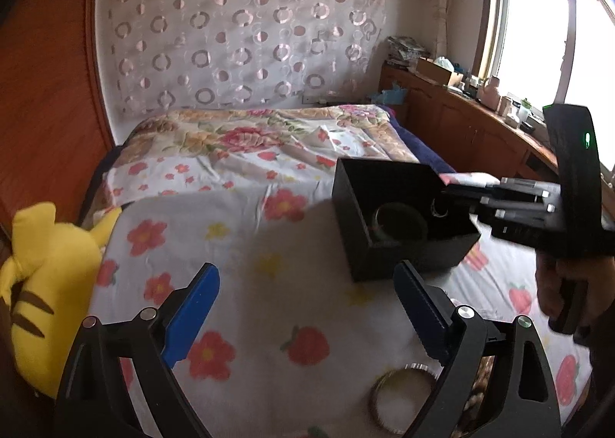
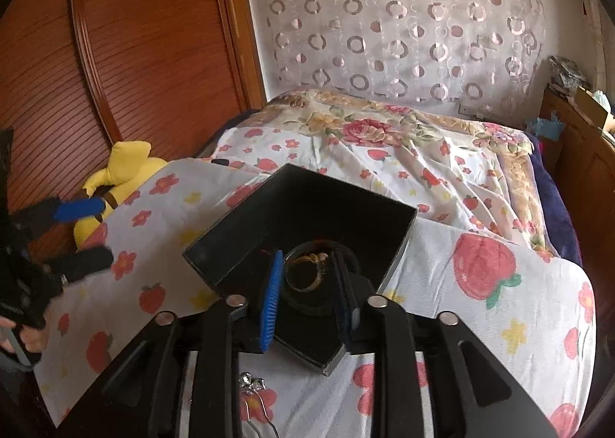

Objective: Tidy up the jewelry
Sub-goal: 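Open the right tool to drop the gold ring into the black box, then grasp the pearl necklace with the right tool and lift it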

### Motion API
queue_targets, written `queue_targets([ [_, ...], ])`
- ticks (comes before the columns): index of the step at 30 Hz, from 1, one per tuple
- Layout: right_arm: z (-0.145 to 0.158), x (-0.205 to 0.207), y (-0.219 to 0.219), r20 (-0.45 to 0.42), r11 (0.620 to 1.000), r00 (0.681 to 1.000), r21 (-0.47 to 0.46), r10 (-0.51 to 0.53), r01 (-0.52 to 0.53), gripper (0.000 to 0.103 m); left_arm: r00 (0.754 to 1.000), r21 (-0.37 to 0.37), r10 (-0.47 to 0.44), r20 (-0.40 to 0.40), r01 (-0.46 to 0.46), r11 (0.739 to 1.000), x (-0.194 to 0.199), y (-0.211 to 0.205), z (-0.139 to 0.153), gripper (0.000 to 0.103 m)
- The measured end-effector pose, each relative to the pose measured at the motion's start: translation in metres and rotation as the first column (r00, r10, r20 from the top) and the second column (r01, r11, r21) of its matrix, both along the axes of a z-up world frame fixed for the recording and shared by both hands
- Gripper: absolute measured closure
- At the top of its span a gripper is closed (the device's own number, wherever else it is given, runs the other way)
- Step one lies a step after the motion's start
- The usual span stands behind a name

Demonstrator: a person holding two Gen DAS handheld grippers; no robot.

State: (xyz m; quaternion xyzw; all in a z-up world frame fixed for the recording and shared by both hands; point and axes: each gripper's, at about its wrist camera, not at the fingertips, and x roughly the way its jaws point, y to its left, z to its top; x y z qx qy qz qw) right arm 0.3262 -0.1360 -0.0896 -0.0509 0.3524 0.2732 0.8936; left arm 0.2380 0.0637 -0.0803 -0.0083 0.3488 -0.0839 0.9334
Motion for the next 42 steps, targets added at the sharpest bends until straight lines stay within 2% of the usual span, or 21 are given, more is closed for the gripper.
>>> queue_targets([
  [2,0.003,-0.002,0.000,0.010,1.000,1.000,-0.009,-0.004,0.004,0.055,1.000,-0.011,0.002,-0.011,-0.002,1.000,-0.004,0.001,-0.006,0.014],
  [8,0.011,-0.011,-0.009,0.029,1.000,1.000,-0.010,-0.008,0.008,0.055,1.000,-0.017,-0.009,-0.024,0.009,1.000,-0.022,-0.004,-0.021,0.014],
  [14,0.012,-0.064,-0.026,0.038,1.000,0.999,-0.022,0.017,-0.016,0.055,0.999,-0.039,-0.044,-0.013,0.044,0.998,-0.052,-0.017,-0.025,0.013],
  [21,-0.019,-0.141,-0.031,-0.007,0.993,0.996,-0.077,0.094,-0.094,0.055,0.998,-0.059,-0.065,-0.020,0.064,0.996,-0.094,-0.030,-0.035,0.013],
  [24,-0.025,-0.161,-0.031,-0.034,0.990,0.991,-0.052,0.127,-0.129,0.055,0.997,-0.069,-0.080,-0.020,0.079,0.995,-0.109,-0.035,-0.035,0.013],
  [31,-0.031,-0.185,-0.003,-0.070,0.976,0.975,-0.027,0.212,-0.214,0.065,0.998,-0.085,-0.065,-0.022,0.063,0.994,-0.137,-0.033,-0.035,0.013],
  [37,-0.043,-0.198,0.019,-0.077,0.965,0.966,-0.074,0.246,-0.252,0.069,0.999,-0.089,-0.042,-0.034,0.039,0.995,-0.148,-0.022,-0.037,0.013],
  [42,-0.049,-0.195,0.022,-0.059,0.964,0.973,-0.137,0.224,-0.230,0.069,0.999,-0.089,-0.040,-0.033,0.037,0.995,-0.151,-0.019,-0.037,0.013],
])
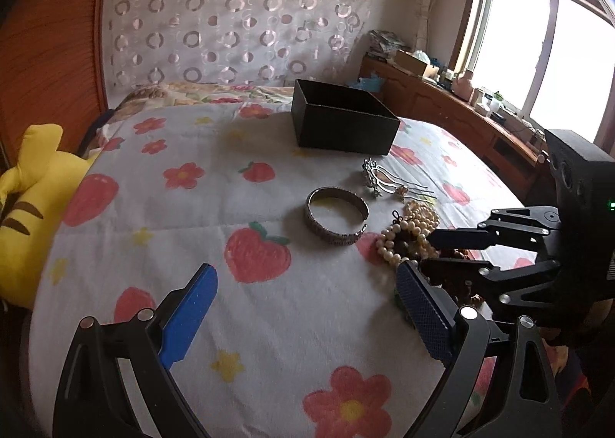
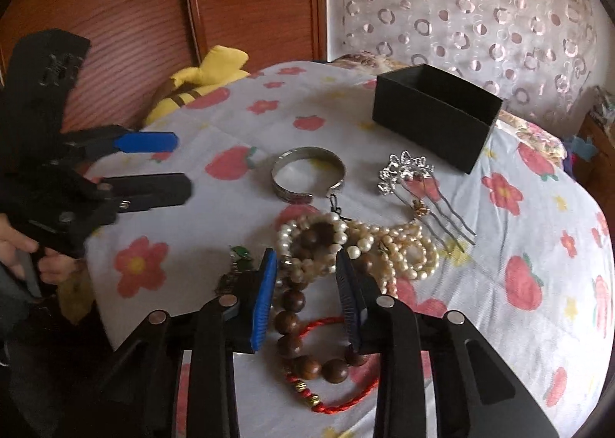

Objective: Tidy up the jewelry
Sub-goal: 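Grasp the pearl necklace with the right tool and lift it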

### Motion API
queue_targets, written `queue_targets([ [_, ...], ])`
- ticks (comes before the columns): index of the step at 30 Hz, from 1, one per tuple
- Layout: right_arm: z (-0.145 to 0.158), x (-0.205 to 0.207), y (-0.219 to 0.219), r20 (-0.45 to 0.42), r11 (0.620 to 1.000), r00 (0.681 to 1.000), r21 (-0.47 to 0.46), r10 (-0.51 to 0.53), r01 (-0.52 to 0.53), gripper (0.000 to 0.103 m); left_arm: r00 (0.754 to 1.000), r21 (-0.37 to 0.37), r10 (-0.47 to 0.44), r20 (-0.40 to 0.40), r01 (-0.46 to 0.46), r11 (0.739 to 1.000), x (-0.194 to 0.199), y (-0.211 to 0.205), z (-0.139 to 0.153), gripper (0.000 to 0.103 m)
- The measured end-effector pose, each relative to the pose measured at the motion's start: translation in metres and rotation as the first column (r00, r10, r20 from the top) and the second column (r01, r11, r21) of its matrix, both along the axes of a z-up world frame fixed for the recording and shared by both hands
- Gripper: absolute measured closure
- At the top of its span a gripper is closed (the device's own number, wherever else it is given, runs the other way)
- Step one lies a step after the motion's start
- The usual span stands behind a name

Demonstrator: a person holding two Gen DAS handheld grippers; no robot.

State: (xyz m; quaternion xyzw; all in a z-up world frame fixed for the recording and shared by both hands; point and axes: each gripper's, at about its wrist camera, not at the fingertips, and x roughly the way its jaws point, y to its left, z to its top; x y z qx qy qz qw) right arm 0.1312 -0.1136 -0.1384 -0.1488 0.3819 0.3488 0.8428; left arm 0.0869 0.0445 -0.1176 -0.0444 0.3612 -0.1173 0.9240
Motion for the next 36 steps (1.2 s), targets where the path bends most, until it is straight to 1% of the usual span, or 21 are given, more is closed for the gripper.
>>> queue_targets([
  [4,-0.003,0.002,0.003,0.011,1.000,1.000,-0.014,0.011,-0.011,0.071,1.000,-0.008,-0.004,0.001,0.004,1.000,-0.006,0.000,0.001,0.013],
  [6,-0.002,0.003,0.001,0.005,1.000,1.000,-0.001,0.016,-0.016,0.074,1.000,0.002,-0.003,0.004,0.003,1.000,-0.008,-0.001,0.001,0.013],
  [7,-0.001,0.003,-0.001,0.004,1.000,1.000,0.006,0.017,-0.017,0.079,1.000,0.005,-0.002,0.005,0.002,1.000,-0.008,-0.003,0.001,0.013],
  [11,0.001,0.004,-0.007,-0.009,1.000,1.000,0.024,0.016,-0.016,0.081,1.000,0.005,-0.006,0.003,0.006,1.000,-0.008,-0.006,0.001,0.013],
  [14,0.007,0.003,-0.012,0.004,0.999,1.000,0.048,0.010,-0.010,0.081,1.000,0.005,-0.011,0.000,0.011,1.000,-0.007,-0.010,0.003,0.013],
  [16,0.017,0.002,-0.018,0.020,0.996,1.000,0.085,0.004,-0.006,0.081,1.000,0.006,-0.016,-0.001,0.016,1.000,-0.007,-0.013,0.003,0.013],
  [24,0.058,0.000,-0.032,0.089,0.987,0.996,0.161,-0.012,-0.002,0.081,0.999,0.013,-0.028,-0.017,0.028,1.000,-0.004,-0.021,-0.002,0.013],
  [28,0.079,-0.002,-0.038,0.120,0.982,0.993,0.191,-0.010,-0.013,0.081,0.999,0.015,-0.029,-0.023,0.030,0.999,-0.002,-0.024,-0.004,0.013],
  [36,0.118,-0.011,-0.047,0.194,0.975,0.981,0.222,-0.014,-0.030,0.081,0.999,0.013,-0.019,-0.031,0.019,1.000,0.003,-0.021,-0.004,0.013],
])
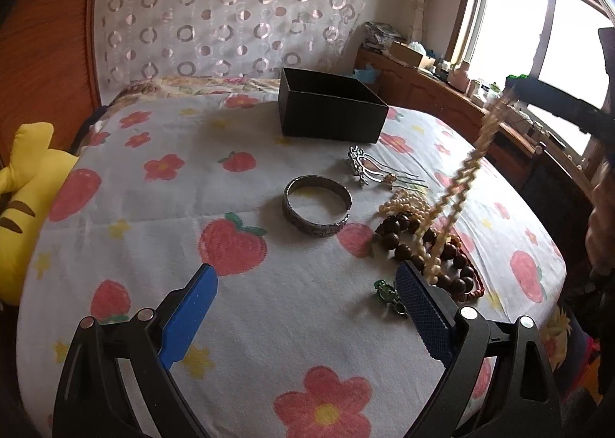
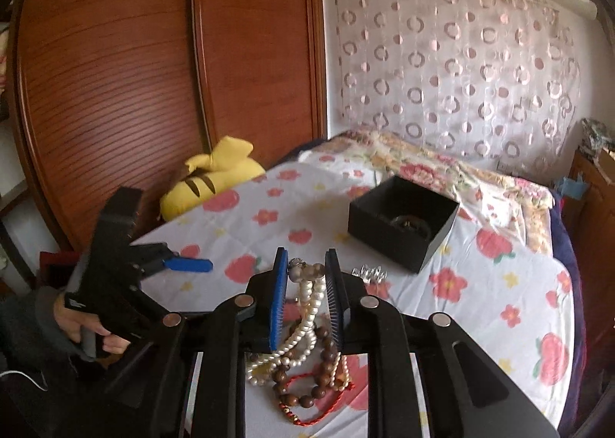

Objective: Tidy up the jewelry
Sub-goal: 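Grasp the pearl necklace with the right tool and lift it, then carry the pearl necklace to the box with the right tool while the left tool places the silver bangle inside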

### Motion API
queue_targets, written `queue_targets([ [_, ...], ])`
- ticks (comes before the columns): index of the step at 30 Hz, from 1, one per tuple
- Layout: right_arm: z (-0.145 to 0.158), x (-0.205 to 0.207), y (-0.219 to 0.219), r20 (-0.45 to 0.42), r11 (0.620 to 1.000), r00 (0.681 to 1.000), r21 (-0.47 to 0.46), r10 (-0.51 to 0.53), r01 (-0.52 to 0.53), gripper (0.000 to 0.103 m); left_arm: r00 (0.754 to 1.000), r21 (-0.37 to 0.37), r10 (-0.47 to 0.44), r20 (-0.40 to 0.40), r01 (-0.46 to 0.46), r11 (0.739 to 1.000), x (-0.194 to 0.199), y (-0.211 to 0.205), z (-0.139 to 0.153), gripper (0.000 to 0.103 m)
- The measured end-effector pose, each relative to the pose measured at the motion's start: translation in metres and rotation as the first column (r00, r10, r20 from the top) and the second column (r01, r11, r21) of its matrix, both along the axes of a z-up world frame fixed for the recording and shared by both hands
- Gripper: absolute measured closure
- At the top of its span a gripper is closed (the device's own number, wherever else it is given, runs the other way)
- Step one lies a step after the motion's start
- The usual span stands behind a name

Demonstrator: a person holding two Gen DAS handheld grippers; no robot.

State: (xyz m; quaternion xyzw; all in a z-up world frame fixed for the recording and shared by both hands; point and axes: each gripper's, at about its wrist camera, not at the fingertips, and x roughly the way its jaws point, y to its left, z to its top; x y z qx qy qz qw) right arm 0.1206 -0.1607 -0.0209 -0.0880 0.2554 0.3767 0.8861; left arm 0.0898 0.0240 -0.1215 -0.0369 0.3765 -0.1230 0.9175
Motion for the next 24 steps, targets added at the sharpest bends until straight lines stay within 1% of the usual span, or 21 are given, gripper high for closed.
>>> queue_targets([
  [6,0.028,-0.004,-0.014,0.059,1.000,0.998,0.013,-0.025,0.024,0.081,1.000,0.009,-0.003,-0.004,0.003,1.000,0.011,-0.002,0.003,0.013],
  [10,0.044,-0.006,-0.024,0.101,0.999,0.994,0.011,-0.052,0.051,0.081,0.999,0.028,-0.032,-0.021,0.033,0.999,0.026,-0.009,0.003,0.013],
  [12,0.052,-0.005,-0.029,0.118,0.998,0.991,0.010,-0.063,0.062,0.081,0.998,0.035,-0.049,-0.049,0.051,0.998,0.040,-0.014,0.000,0.013],
  [15,0.064,-0.004,-0.034,0.146,0.997,0.986,0.010,-0.080,0.079,0.081,0.996,0.063,-0.044,-0.073,0.048,0.997,0.055,-0.018,-0.006,0.013],
  [17,0.069,-0.003,-0.037,0.160,0.996,0.983,0.006,-0.088,0.088,0.081,0.995,0.067,-0.044,-0.089,0.050,0.996,0.064,-0.021,-0.009,0.013],
  [21,0.077,0.000,-0.039,0.183,0.994,0.978,-0.009,-0.102,0.105,0.081,0.993,0.081,-0.051,-0.105,0.060,0.995,0.074,-0.026,-0.013,0.013],
  [22,0.077,0.002,-0.040,0.183,0.994,0.978,-0.012,-0.104,0.108,0.081,0.993,0.083,-0.059,-0.105,0.068,0.994,0.075,-0.028,-0.013,0.014],
  [23,0.076,0.004,-0.040,0.182,0.994,0.977,-0.013,-0.107,0.111,0.081,0.992,0.088,-0.066,-0.107,0.076,0.993,0.076,-0.030,-0.014,0.022],
  [24,0.075,0.006,-0.040,0.180,0.993,0.977,-0.015,-0.111,0.115,0.081,0.990,0.097,-0.075,-0.115,0.087,0.991,0.077,-0.033,-0.015,0.027],
])
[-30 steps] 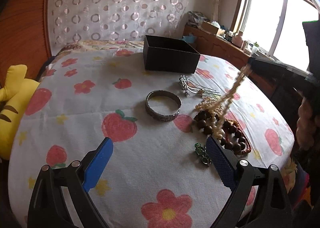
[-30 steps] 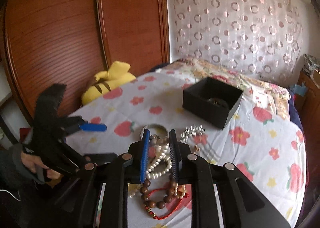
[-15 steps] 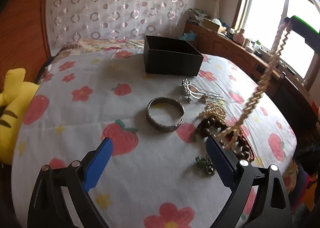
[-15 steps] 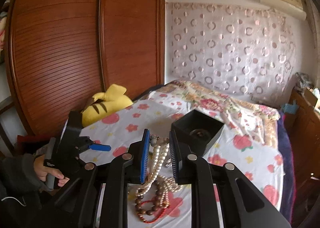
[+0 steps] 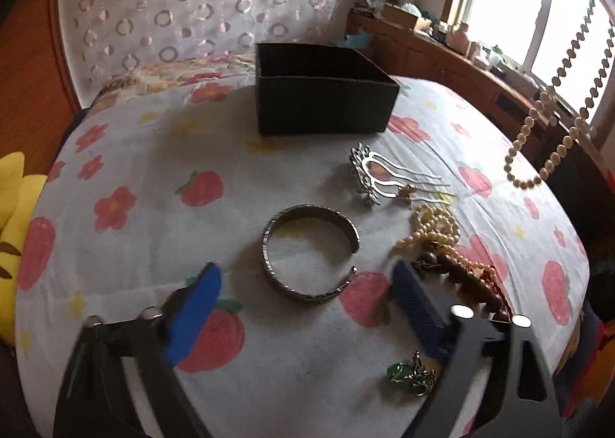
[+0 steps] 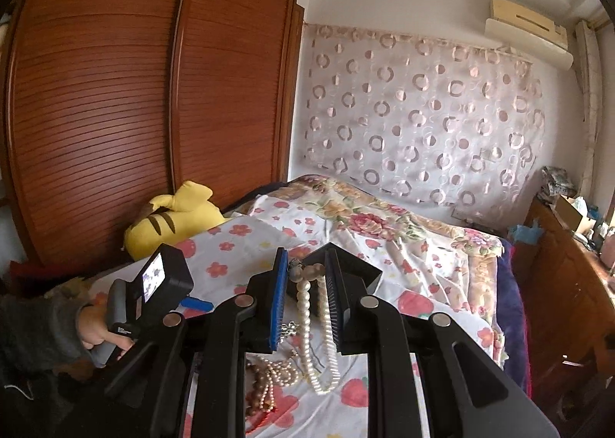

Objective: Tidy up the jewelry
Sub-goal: 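Carry the pearl necklace to the box with the right tool while the left tool places the silver bangle inside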

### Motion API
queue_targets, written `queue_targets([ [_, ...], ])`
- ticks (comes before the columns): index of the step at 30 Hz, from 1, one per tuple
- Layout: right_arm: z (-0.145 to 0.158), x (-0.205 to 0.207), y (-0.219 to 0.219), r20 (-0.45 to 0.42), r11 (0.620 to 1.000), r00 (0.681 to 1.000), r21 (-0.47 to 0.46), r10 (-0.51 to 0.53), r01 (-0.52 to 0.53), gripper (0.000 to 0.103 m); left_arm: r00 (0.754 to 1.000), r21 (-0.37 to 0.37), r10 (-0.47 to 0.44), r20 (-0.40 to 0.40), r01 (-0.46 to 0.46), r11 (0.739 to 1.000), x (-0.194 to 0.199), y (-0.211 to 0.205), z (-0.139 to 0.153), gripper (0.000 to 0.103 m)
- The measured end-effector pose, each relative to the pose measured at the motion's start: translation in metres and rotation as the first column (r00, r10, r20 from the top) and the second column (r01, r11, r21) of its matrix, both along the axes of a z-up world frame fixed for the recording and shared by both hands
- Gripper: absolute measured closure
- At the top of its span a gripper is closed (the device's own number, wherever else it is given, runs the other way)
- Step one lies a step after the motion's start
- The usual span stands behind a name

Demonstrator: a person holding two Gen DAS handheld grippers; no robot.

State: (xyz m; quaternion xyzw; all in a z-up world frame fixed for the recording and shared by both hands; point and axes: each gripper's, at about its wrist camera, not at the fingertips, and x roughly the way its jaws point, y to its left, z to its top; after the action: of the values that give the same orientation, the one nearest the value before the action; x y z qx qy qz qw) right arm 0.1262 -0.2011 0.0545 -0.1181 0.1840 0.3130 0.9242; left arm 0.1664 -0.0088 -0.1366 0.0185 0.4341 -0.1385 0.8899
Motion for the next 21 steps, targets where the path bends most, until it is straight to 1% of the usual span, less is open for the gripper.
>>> queue_targets([
  [1,-0.001,0.002,-0.001,-0.002,1.000,1.000,-0.001,-0.003,0.003,0.081,1.000,0.010,-0.010,-0.005,0.010,1.000,0.001,-0.002,-0.001,0.034],
  [3,-0.004,0.004,-0.003,-0.009,1.000,1.000,-0.003,-0.007,0.007,0.081,1.000,0.039,-0.020,0.004,0.020,0.999,0.000,-0.005,-0.003,0.040],
  [4,-0.005,0.004,-0.003,-0.011,1.000,1.000,-0.005,-0.009,0.009,0.081,1.000,0.069,-0.024,0.014,0.023,0.997,0.000,-0.007,-0.003,0.044],
  [5,-0.006,0.006,-0.001,-0.015,1.000,1.000,-0.006,-0.011,0.011,0.081,1.000,0.086,-0.024,0.020,0.022,0.996,0.001,-0.008,-0.004,0.052],
  [6,-0.007,0.007,-0.002,-0.019,1.000,1.000,-0.005,-0.012,0.012,0.081,0.999,0.095,-0.027,0.024,0.025,0.995,0.001,-0.009,-0.004,0.052],
  [8,-0.008,0.009,-0.002,-0.022,1.000,1.000,-0.008,-0.014,0.013,0.081,0.999,0.088,-0.036,0.024,0.034,0.996,0.002,-0.007,-0.002,0.053],
  [12,-0.008,0.011,-0.001,-0.021,1.000,1.000,-0.013,-0.018,0.017,0.081,0.999,0.057,-0.036,0.038,0.034,0.998,0.001,-0.003,0.002,0.053],
  [16,-0.006,0.015,-0.001,-0.017,1.000,1.000,-0.020,-0.024,0.024,0.081,0.996,0.017,-0.023,0.081,0.022,1.000,0.000,0.000,0.019,0.053],
  [21,-0.004,0.021,0.003,-0.013,0.999,0.999,-0.023,-0.035,0.034,0.081,0.991,0.011,-0.019,0.131,0.017,1.000,0.006,-0.002,0.040,0.053],
])
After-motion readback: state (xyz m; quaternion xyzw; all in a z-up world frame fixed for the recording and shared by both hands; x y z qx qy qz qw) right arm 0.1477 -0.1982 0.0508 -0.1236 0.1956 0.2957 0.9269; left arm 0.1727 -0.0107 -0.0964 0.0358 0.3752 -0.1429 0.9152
